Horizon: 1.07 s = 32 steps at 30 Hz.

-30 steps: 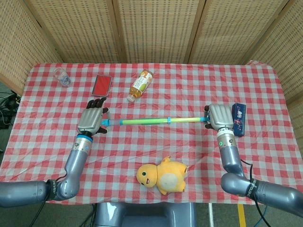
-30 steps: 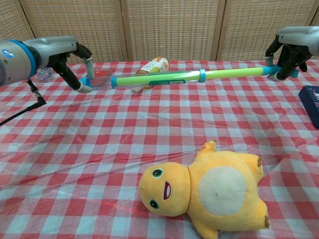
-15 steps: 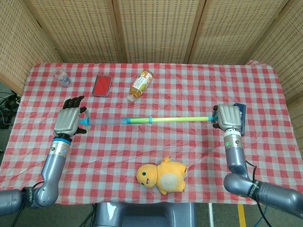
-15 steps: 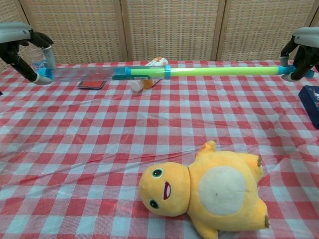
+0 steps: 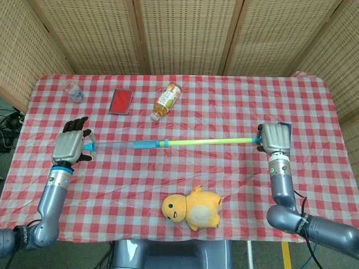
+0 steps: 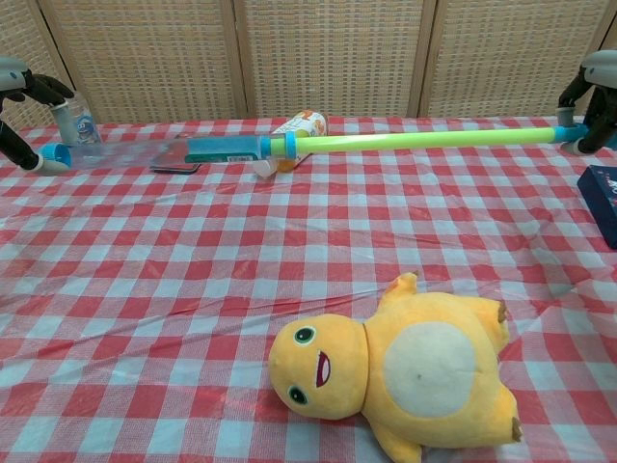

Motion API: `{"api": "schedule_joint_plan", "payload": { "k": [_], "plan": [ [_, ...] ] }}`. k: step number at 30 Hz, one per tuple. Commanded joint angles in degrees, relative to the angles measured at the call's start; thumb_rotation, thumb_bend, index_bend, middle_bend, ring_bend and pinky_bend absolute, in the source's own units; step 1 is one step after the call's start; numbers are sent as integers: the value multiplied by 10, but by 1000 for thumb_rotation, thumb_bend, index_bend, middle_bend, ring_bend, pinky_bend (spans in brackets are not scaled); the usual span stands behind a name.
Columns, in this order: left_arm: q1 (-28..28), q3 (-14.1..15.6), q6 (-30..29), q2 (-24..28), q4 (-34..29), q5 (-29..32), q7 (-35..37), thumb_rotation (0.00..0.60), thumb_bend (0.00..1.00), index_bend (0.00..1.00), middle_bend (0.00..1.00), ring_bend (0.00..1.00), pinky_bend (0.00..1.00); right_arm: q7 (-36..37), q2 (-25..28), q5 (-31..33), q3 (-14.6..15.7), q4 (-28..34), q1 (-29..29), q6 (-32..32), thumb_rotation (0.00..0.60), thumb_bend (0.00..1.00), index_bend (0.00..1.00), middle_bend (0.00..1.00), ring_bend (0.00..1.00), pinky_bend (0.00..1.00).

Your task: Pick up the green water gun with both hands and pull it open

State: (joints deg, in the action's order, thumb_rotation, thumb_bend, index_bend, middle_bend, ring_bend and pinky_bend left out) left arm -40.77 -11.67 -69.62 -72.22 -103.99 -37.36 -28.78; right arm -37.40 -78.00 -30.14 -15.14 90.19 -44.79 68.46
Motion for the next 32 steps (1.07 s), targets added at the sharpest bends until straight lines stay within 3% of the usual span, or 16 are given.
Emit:
{"api": "schedule_joint_plan", "payload": {
  "k": [1, 3, 5, 6, 9, 12, 14, 19, 23, 26, 29, 32],
  "plan": [
    [-1, -2, 6, -2, 6, 1, 2, 600, 361, 523, 0, 0, 0, -1, 0, 3, 0, -4, 2, -4, 600, 582, 771, 1000, 1000, 708],
    [-2, -3, 10, -3, 8, 1, 3, 600, 334, 486, 0, 0, 0, -2, 2, 6, 1, -4, 2, -10, 600, 558, 756, 1000, 998, 707],
    [-4, -4, 19, -5, 13, -2, 5, 600, 263, 378, 0, 0, 0, -10, 9, 7, 10, -2, 4, -23, 600, 463, 621, 909, 886, 644],
    [-5, -5, 21, -5, 14, -3, 5, 600, 217, 296, 0, 0, 0, -13, 12, 7, 14, -2, 5, -27, 600, 420, 545, 830, 807, 583],
    [-6, -3, 27, -5, 13, -8, 4, 600, 159, 154, 0, 0, 0, -26, 20, 19, 23, -1, 6, -39, 600, 263, 222, 379, 397, 245],
    [-3, -2, 23, -4, 6, -13, 5, 600, 148, 128, 0, 0, 0, -22, 26, 23, 25, -1, 10, -46, 600, 198, 74, 128, 134, 93],
    [1, 0, 18, -2, -1, -19, 8, 600, 133, 118, 0, 0, 0, -10, 27, 11, 25, -1, 16, -44, 600, 173, 28, 36, 34, 44],
    [32, 14, -5, 9, -29, -68, 42, 600, 120, 112, 0, 0, 0, 47, 35, -64, 37, 9, 47, -22, 600, 145, 0, 0, 0, 11],
    [81, 50, -43, 14, -37, -169, 99, 600, 120, 112, 0, 0, 0, 114, 49, -161, 62, 31, 90, 10, 600, 131, 0, 0, 0, 0],
    [123, 102, -79, 16, -1, -290, 142, 600, 120, 100, 0, 0, 0, 164, 62, -262, 97, 45, 130, 46, 600, 129, 0, 0, 0, 0],
    [155, 137, -117, 10, 44, -366, 160, 600, 120, 90, 0, 0, 0, 204, 63, -345, 125, 38, 163, 90, 600, 128, 0, 0, 0, 0],
    [206, 168, -175, -5, 90, -419, 181, 600, 120, 88, 0, 0, 0, 245, 39, -451, 159, -7, 216, 183, 600, 126, 0, 0, 0, 0]
  ]
}}
